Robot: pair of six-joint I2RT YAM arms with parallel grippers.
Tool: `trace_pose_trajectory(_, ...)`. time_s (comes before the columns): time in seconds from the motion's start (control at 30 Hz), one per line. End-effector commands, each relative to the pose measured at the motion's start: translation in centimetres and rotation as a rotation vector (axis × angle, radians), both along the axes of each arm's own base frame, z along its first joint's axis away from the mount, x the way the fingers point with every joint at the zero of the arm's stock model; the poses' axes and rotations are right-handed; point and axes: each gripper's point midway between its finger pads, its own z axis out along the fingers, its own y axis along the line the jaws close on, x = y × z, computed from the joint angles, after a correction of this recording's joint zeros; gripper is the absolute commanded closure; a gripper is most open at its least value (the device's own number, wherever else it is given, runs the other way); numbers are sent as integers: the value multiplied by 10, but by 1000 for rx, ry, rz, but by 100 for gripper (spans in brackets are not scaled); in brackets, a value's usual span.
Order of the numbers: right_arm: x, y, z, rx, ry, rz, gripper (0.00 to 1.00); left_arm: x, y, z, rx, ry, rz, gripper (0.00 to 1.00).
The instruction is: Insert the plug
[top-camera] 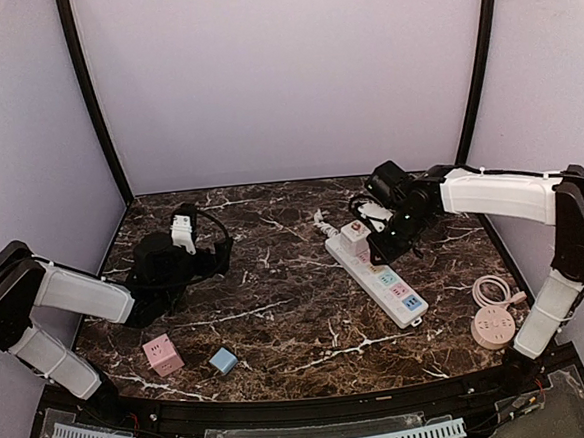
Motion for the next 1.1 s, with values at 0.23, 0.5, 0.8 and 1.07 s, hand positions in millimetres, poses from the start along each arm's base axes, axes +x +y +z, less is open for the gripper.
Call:
trace_pose_trajectory(0.23,23,7,-16,-38,48,51,100,-3,0,4,-34,-8,-13,1)
trace_pose_trajectory(0.5,24,-3,-23,-69,69,28,100,-5,4,7,-30,-19,0,1)
trace_pose_trajectory(0.8,18,-8,-27,-86,87,32,100,-6,4,8,-34,-20,-6,1)
trace_pose_trajectory(1.07,15,-12,-33,-103,104,24,100,-6,5,8,-32,-21,-3,1)
